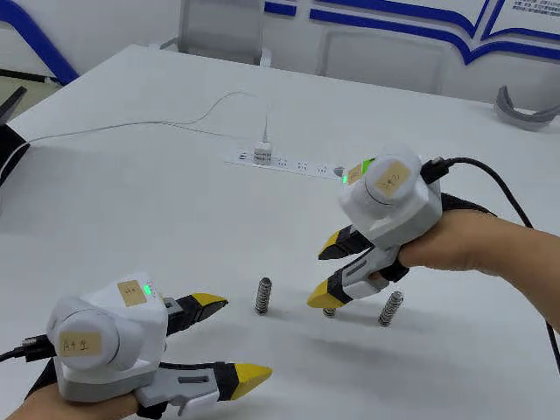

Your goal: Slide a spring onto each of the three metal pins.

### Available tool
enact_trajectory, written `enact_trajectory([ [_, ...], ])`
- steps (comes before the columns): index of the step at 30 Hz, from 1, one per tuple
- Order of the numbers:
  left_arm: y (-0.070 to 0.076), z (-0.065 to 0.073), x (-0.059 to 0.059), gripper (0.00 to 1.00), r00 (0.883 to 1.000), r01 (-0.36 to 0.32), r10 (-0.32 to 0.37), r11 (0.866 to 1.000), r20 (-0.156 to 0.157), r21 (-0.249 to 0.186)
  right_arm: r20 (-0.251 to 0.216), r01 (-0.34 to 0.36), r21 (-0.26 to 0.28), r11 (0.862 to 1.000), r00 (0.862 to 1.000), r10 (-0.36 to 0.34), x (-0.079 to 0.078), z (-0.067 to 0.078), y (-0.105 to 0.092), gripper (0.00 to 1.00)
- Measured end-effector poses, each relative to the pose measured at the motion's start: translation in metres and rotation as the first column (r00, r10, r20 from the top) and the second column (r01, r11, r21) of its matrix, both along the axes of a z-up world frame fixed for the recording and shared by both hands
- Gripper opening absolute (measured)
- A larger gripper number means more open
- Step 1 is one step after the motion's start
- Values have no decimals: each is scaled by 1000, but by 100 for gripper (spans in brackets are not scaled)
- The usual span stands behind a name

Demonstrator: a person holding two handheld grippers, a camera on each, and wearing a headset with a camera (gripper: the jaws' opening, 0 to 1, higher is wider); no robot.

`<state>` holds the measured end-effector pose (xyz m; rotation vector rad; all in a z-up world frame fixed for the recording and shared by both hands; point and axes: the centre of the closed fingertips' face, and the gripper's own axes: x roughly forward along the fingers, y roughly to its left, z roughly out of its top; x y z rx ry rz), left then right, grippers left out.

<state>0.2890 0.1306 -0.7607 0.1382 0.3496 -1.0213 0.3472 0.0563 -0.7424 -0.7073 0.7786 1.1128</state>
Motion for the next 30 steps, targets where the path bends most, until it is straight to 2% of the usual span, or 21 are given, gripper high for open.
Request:
enact_trajectory([
  [11,-1,3,5,63,1000,-5,5,1000,7,0,35,111,85,990,993,-115,-1,9,-34,50],
  [17,-1,3,6,64,1000,-5,5,1000,7,3,49,174,158,972,982,-183,-2,15,-49,53],
  [30,-2,4,7,67,1000,-12,12,1000,5,2,56,255,232,939,960,-275,-20,4,-84,58],
])
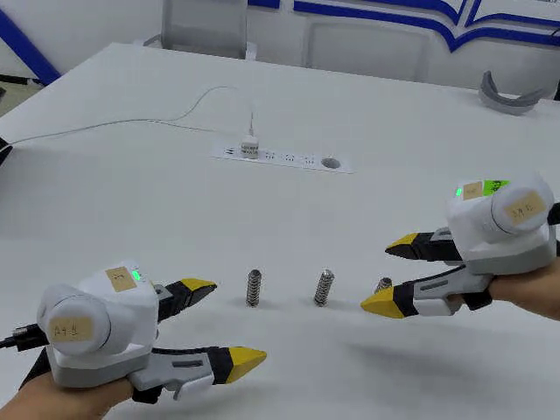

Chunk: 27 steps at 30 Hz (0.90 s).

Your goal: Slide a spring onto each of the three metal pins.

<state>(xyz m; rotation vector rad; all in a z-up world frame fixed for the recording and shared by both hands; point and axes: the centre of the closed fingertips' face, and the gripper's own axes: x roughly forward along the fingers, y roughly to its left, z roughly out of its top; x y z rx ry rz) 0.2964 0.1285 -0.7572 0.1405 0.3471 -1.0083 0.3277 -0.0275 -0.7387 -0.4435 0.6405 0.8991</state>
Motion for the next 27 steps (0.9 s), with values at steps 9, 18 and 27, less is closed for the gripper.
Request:
enact_trajectory([
  [9,1,0,0,68,1000,-4,4,1000,-3,1,38,37,71,997,998,-40,-11,-2,-7,62],
  [18,0,-2,-3,69,1000,-5,5,1000,-8,0,57,80,112,991,995,-87,-19,-6,-15,63],
  [27,1,-6,-6,71,1000,-7,7,1000,-17,2,69,110,140,984,990,-120,-26,-9,-18,64],
])
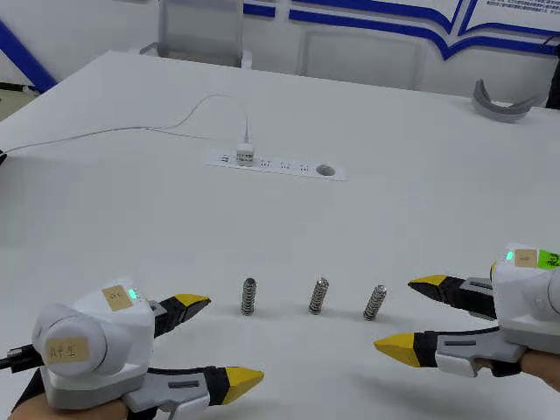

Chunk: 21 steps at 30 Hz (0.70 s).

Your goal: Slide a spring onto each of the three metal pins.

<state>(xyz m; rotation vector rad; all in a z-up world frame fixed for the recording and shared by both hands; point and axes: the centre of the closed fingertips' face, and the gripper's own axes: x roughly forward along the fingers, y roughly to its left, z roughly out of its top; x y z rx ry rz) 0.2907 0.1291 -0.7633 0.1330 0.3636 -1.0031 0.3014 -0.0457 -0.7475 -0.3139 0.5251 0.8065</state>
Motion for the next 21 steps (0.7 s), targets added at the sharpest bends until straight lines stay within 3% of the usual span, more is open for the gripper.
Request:
enact_trajectory([
  [14,1,-2,-1,72,1000,-8,8,1000,-6,-5,31,17,45,999,999,-18,-8,2,-1,66],
  [21,1,-2,-1,72,1000,-17,17,1000,-8,-13,18,24,40,999,1000,-25,-12,-3,-3,66],
])
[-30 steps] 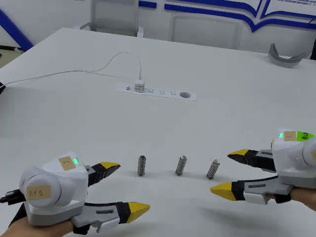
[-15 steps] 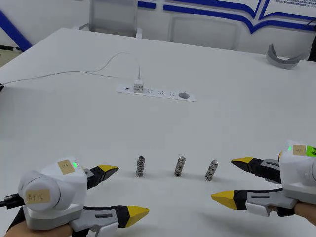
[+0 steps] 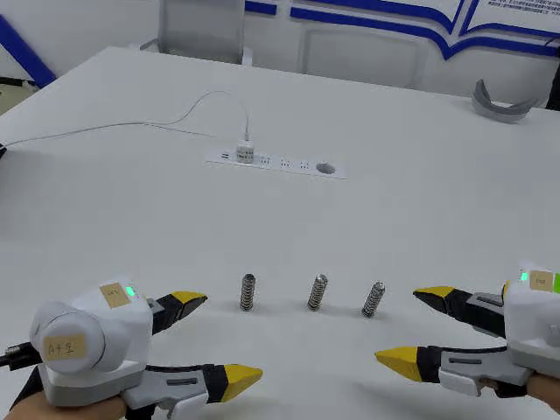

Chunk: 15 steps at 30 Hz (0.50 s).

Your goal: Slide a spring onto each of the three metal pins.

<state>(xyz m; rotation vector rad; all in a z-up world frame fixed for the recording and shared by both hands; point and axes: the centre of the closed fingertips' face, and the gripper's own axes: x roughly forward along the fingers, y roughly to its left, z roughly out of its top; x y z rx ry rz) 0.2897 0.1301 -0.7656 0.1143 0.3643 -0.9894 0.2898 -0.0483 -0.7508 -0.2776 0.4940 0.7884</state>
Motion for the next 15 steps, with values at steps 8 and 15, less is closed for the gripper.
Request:
enact_trajectory([
  [8,1,-1,-1,73,1000,-7,7,1000,-3,-3,1,8,11,1000,1000,-8,-1,0,0,67],
  [15,1,0,0,73,1000,-12,12,1000,-3,-9,-1,11,17,1000,1000,-11,-1,-1,1,67],
])
